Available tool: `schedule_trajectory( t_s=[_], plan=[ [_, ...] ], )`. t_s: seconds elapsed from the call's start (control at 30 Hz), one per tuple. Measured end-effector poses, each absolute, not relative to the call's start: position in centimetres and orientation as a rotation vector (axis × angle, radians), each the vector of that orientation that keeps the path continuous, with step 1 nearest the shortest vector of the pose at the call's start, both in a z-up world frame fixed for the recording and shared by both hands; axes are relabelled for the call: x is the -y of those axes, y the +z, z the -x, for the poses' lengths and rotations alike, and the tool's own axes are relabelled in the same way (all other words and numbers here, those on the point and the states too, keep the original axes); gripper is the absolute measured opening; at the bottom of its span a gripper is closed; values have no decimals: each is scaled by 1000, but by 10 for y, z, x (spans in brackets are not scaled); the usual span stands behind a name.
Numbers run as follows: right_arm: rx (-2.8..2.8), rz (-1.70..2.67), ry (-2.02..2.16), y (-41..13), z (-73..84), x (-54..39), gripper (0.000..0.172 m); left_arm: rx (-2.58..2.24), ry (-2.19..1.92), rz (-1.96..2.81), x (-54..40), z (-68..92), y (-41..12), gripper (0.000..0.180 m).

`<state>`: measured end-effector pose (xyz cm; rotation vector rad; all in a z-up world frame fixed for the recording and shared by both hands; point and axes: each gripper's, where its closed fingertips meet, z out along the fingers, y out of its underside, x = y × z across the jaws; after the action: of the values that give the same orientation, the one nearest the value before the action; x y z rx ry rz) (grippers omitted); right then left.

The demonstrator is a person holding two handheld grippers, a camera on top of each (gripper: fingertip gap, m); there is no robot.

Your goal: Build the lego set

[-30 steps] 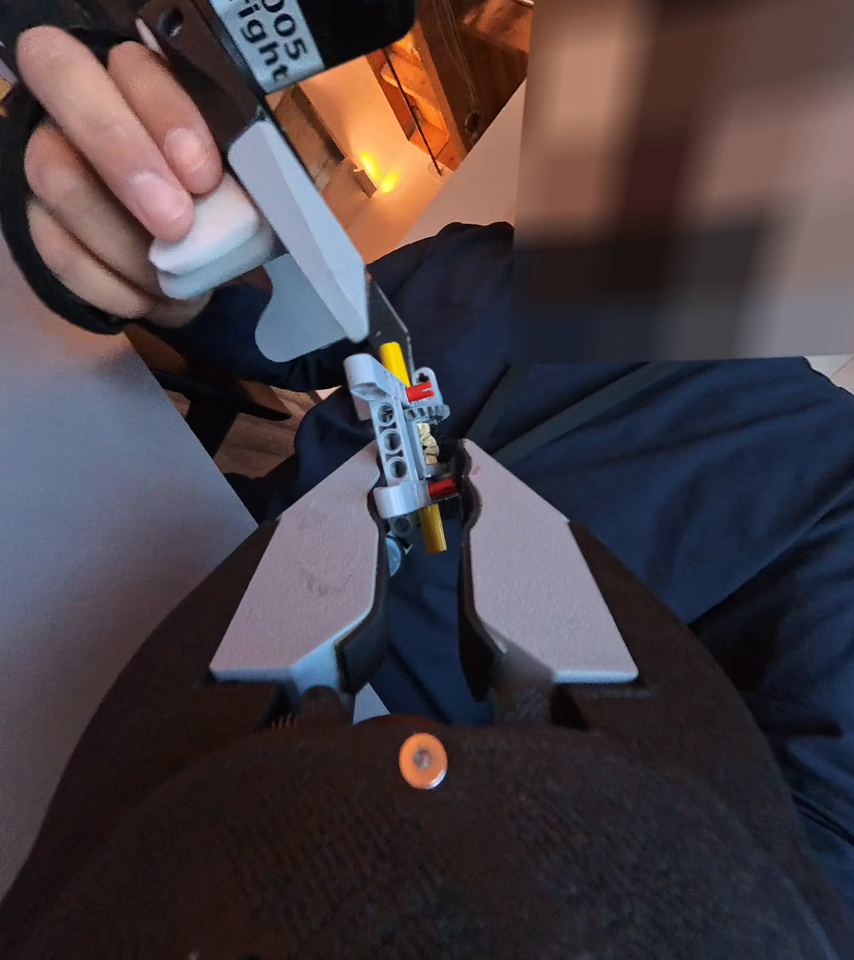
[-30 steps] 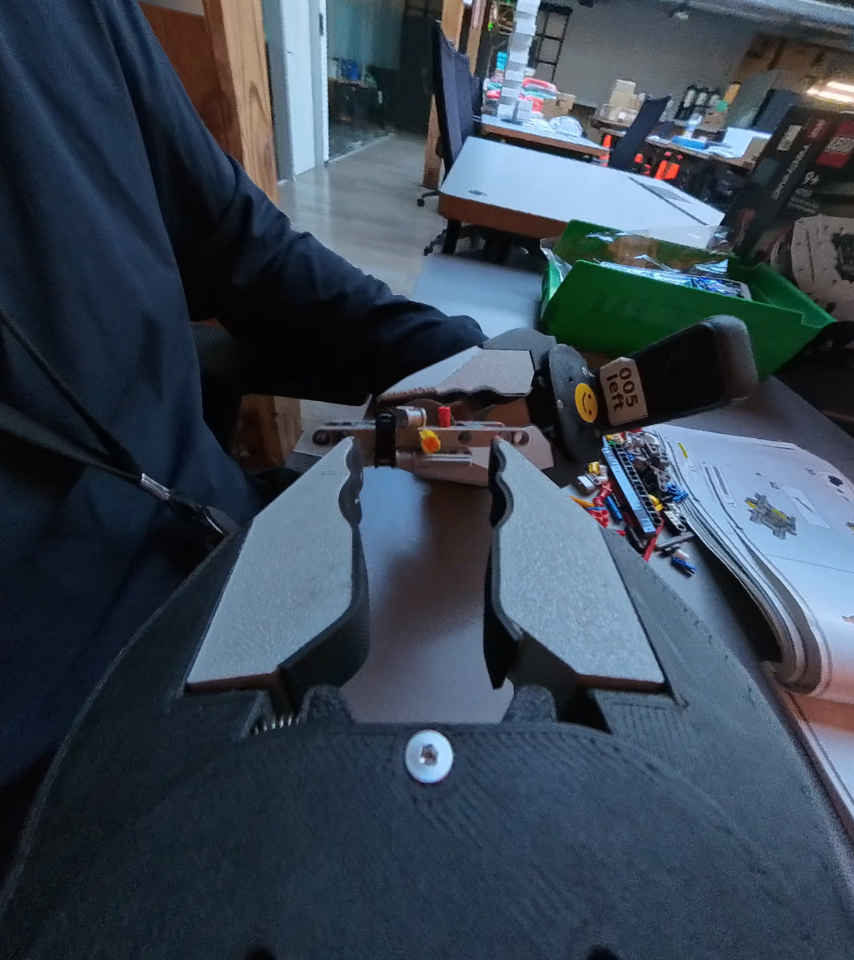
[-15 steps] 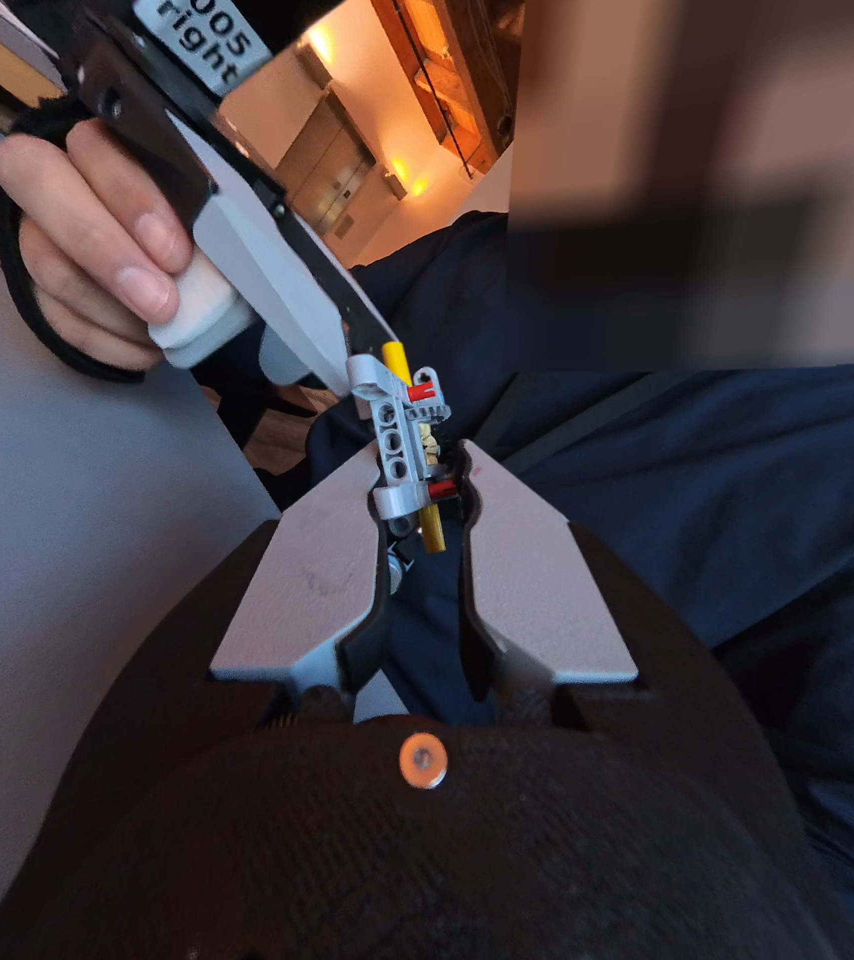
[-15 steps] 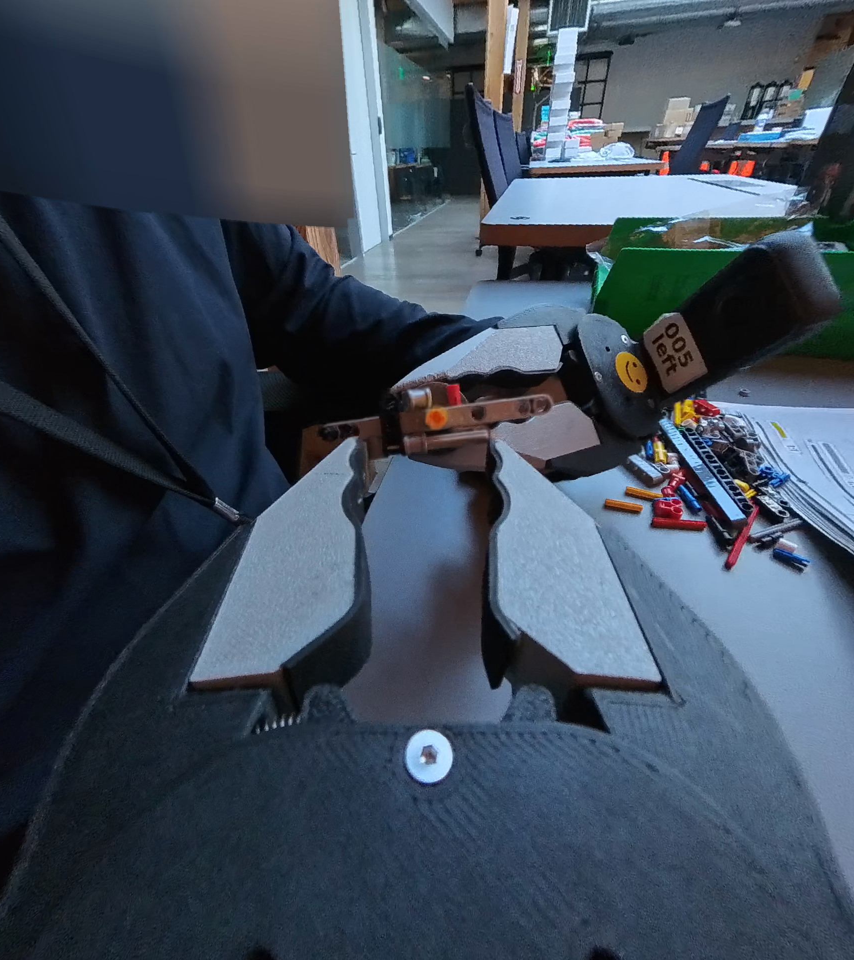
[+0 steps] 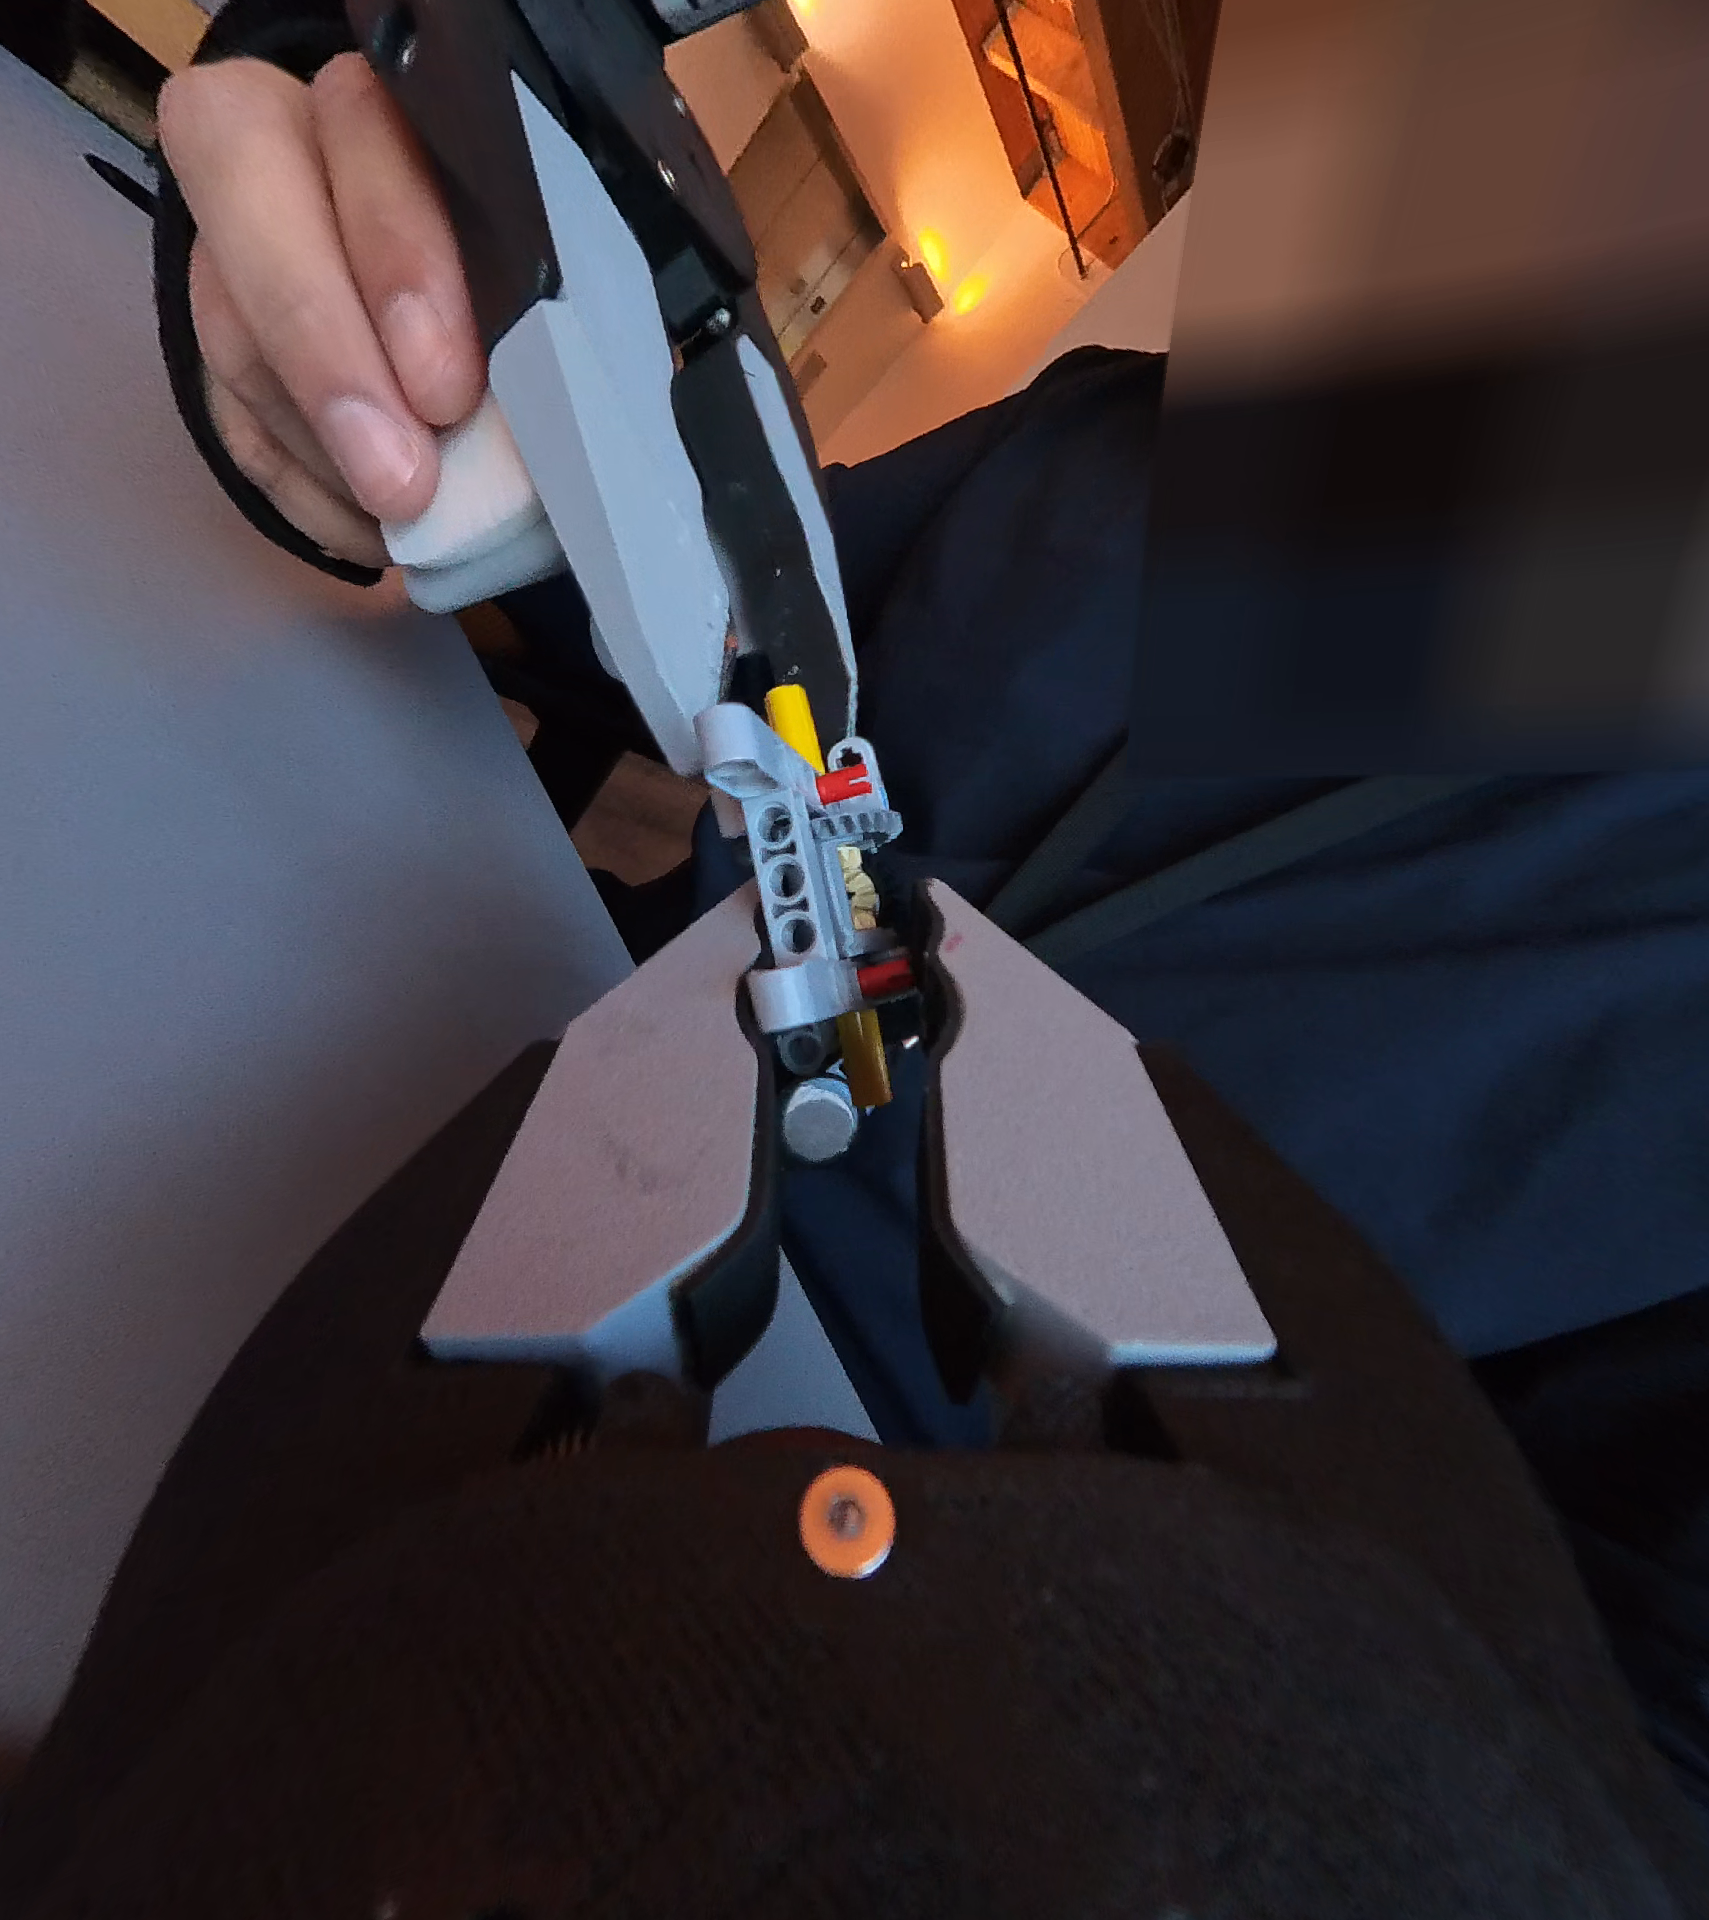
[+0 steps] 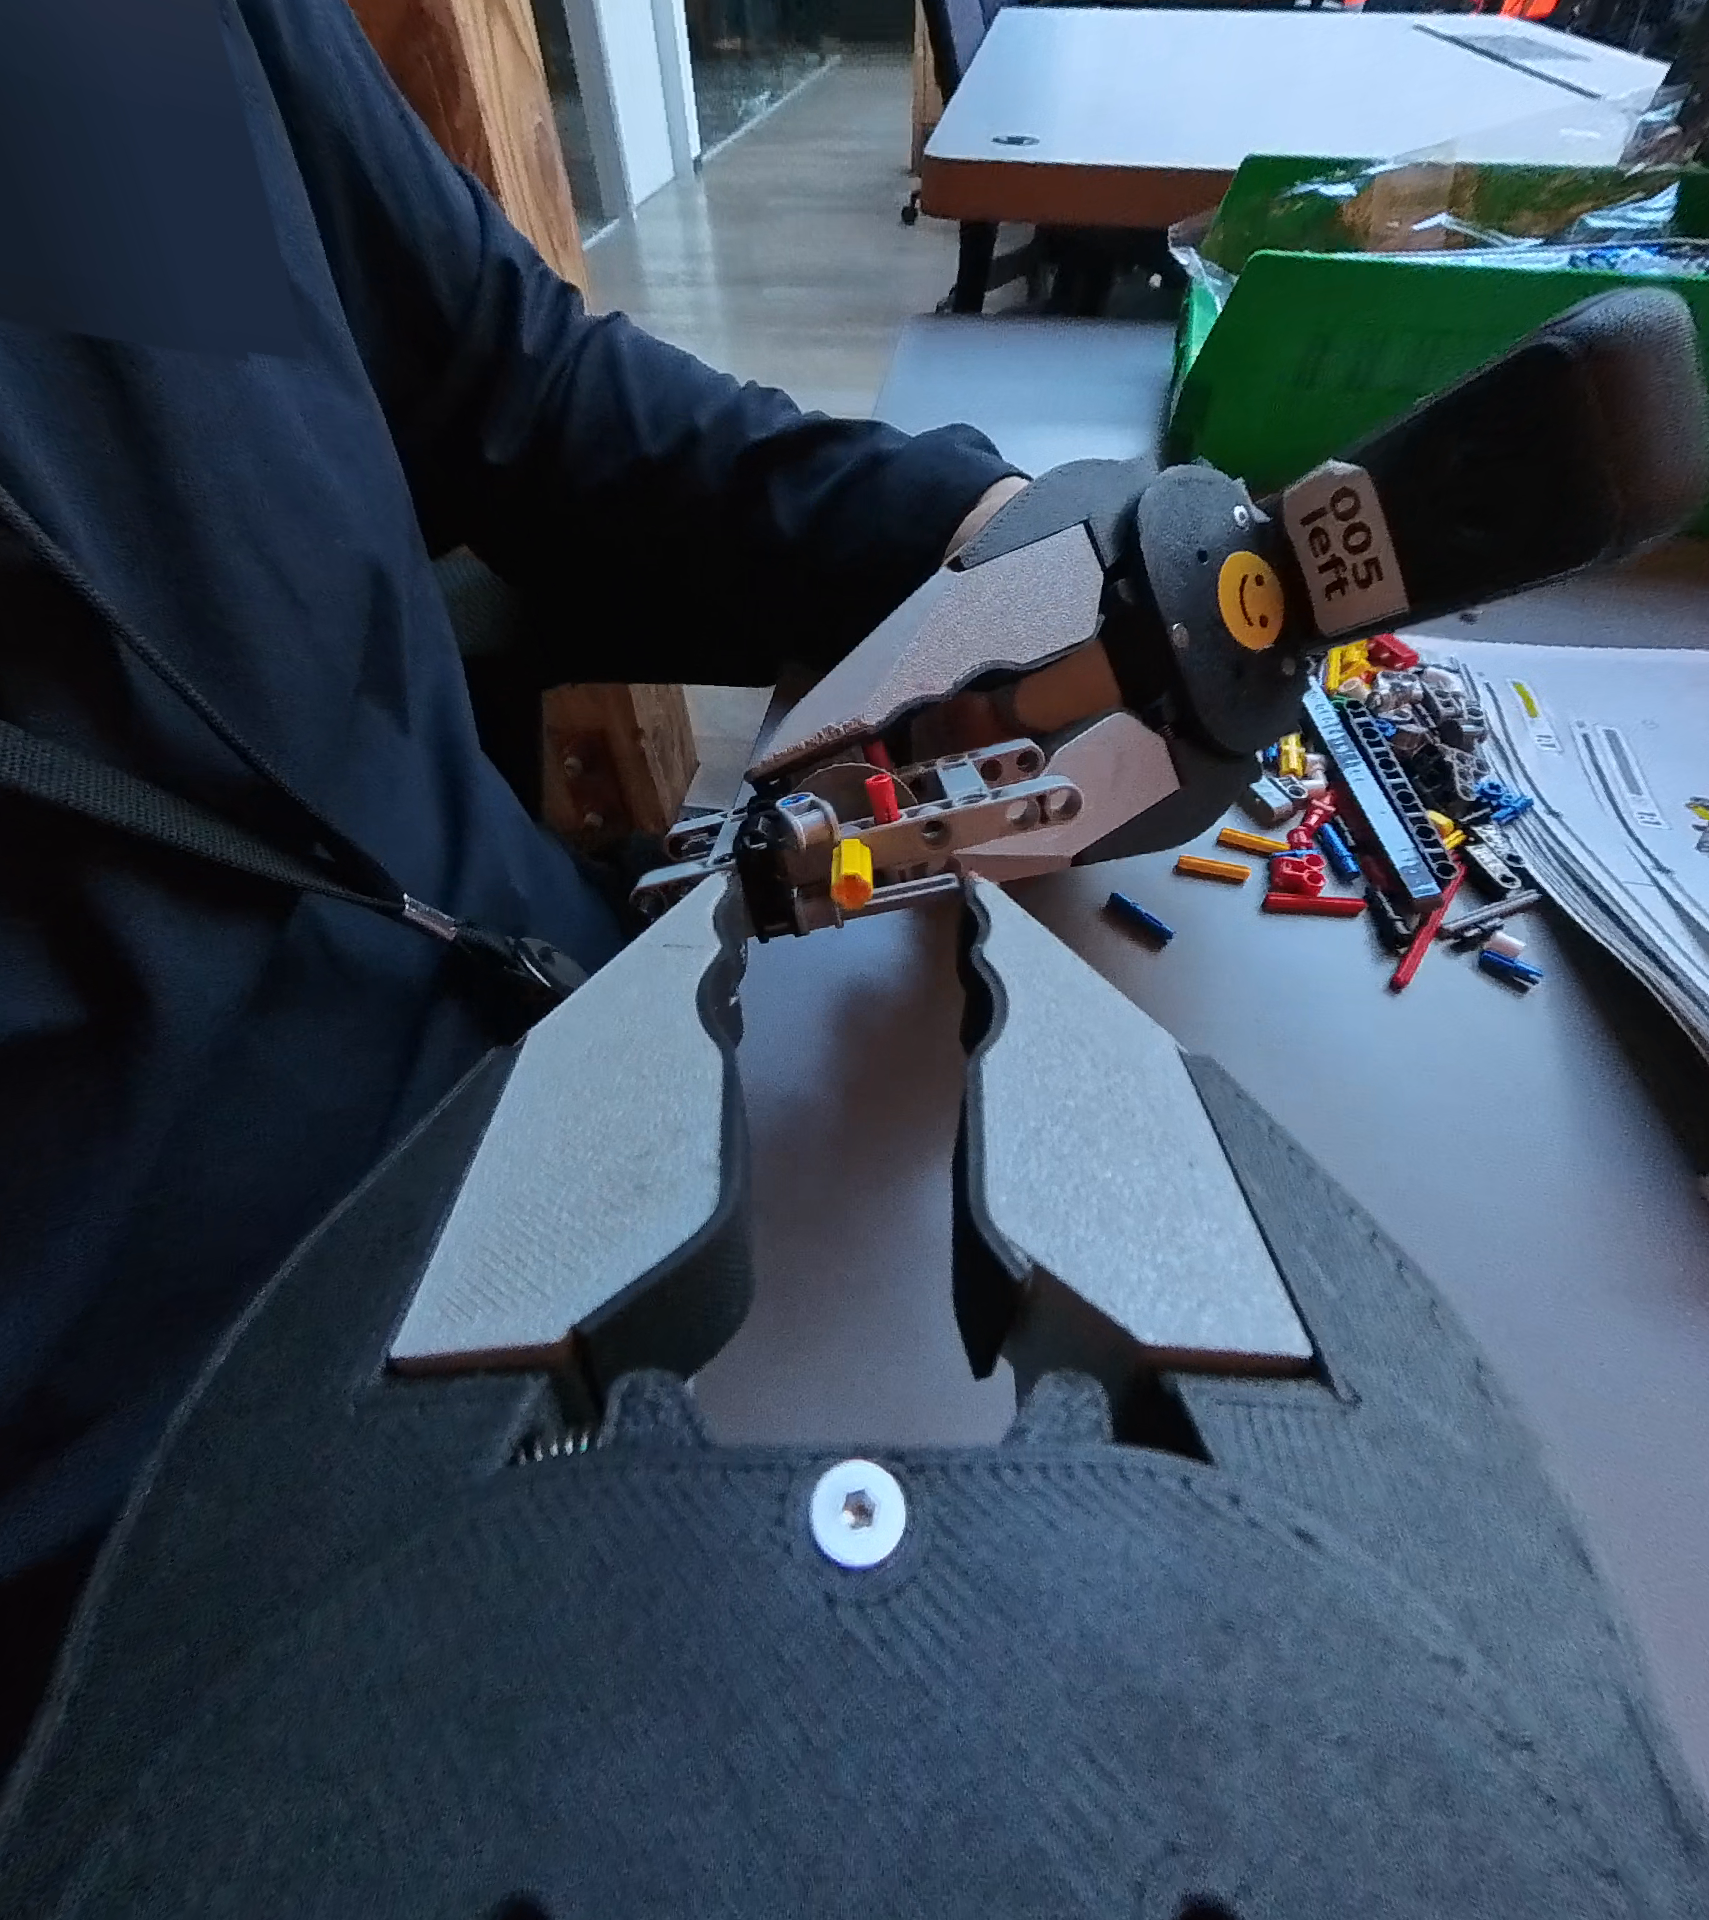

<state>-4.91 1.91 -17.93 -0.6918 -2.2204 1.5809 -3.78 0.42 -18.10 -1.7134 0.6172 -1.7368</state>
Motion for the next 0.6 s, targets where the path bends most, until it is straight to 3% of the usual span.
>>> schedule_trajectory(
  t_s=[0.6],
  plan=[
    [2363, 421, 1257, -202, 36, -12, 36, -645, -1674, 1907, 0, 26, -204, 9]
  ],
)
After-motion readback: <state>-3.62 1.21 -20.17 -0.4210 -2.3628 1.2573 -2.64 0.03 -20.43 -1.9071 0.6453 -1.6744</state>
